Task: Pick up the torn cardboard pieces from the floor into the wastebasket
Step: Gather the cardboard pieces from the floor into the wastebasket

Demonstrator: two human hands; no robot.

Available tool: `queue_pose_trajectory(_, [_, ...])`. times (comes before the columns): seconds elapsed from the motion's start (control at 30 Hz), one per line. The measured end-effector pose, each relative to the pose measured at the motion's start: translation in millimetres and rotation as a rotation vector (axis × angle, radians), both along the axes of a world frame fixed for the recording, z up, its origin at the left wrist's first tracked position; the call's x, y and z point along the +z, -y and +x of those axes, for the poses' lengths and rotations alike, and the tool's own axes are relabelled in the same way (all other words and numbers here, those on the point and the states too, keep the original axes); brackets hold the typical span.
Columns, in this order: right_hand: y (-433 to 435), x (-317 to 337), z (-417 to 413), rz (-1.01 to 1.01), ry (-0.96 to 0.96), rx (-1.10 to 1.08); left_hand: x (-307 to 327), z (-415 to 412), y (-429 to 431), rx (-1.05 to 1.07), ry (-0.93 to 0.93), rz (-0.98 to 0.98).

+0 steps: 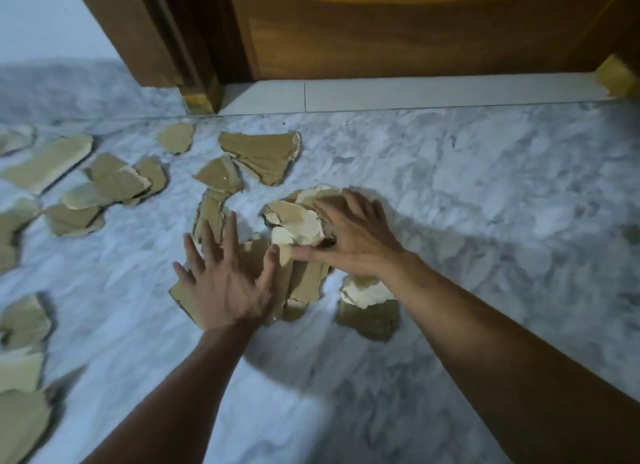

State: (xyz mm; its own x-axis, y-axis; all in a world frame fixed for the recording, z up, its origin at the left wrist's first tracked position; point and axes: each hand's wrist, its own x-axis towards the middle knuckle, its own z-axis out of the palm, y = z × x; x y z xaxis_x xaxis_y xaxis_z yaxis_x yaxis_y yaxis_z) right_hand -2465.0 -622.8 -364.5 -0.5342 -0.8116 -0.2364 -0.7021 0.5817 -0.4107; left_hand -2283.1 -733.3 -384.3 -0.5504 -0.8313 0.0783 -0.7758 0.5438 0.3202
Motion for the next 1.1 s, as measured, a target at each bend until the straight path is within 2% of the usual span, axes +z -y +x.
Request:
queue_pose_trajectory(0.07, [8.3, -2.6, 14.8, 0.001, -0.076, -0.009, -5.6, 0.0, 3.3, -0.006, 0.147, 0.052])
queue_pose_trajectory(0.13, [14.7, -0.5, 24.0, -0.041, -0.055, -0.069, -7.1, 0.8, 5.1, -0.052, 0.141, 0.038])
queue_pose_trajectory(0.23, [19.6, 6.1, 21.3, -0.072, 0.090, -0.246, -1.1, -0.7, 5.0, -0.072, -0.092, 0.028])
queue_pose_trajectory(0.3, [20.2, 10.0, 19.3, 0.042, 0.038, -0.304, 4.9, 7.0, 10.9, -0.030, -0.280, 0.057])
queue_pose_trajectory(0.33, [19.7, 10.0, 21.4, 0.095, 0.008, -0.301, 6.4, 13.7, 16.5, 0.012, -0.294, 0.024])
queue_pose_trajectory(0.4, [20.5, 9.4, 34.9, 0.104, -0.026, -0.279, 3.4, 31.3, 26.5, 0.093, -0.105, 0.022])
queue_pose_trajectory(0.47, [27.2, 9.4, 55.6, 0.041, -0.035, -0.254, -4.2, 49.3, 25.4, 0.042, 0.142, 0.072])
queue_pose_trajectory(0.5, [31.2, 10.3, 65.9, 0.009, -0.013, -0.270, -7.9, 53.6, 20.6, -0.017, 0.170, 0.087])
queue_pose_trajectory(0.57, [38.9, 9.6, 79.6, -0.020, 0.102, -0.388, -10.5, 54.1, 14.0, -0.068, 0.103, 0.111])
queue_pose_trajectory(0.7, [48.4, 12.5, 90.8, -0.123, 0.418, -0.595, -9.4, 55.2, 16.1, -0.041, 0.040, 0.109])
queue_pose_trajectory(0.77, [49.1, 18.4, 100.2, -0.179, 0.443, -0.604, -10.6, 57.1, 16.6, -0.067, 0.042, 0.106])
queue_pose_trajectory(0.87, [47.6, 17.0, 116.1, -0.210, 0.369, -0.578, -10.8, 59.5, 15.9, -0.142, -0.017, 0.070])
queue_pose_trajectory(1.0, [39.6, 11.2, 124.7, -0.418, 0.520, -0.743, -0.4, 61.4, 10.9, -0.161, -0.065, -0.006])
queue_pose_trajectory(1.1, [14.4, 20.1, 126.5, -0.583, 0.583, -0.876, 18.1, 56.1, -3.4, -0.139, -0.007, 0.154])
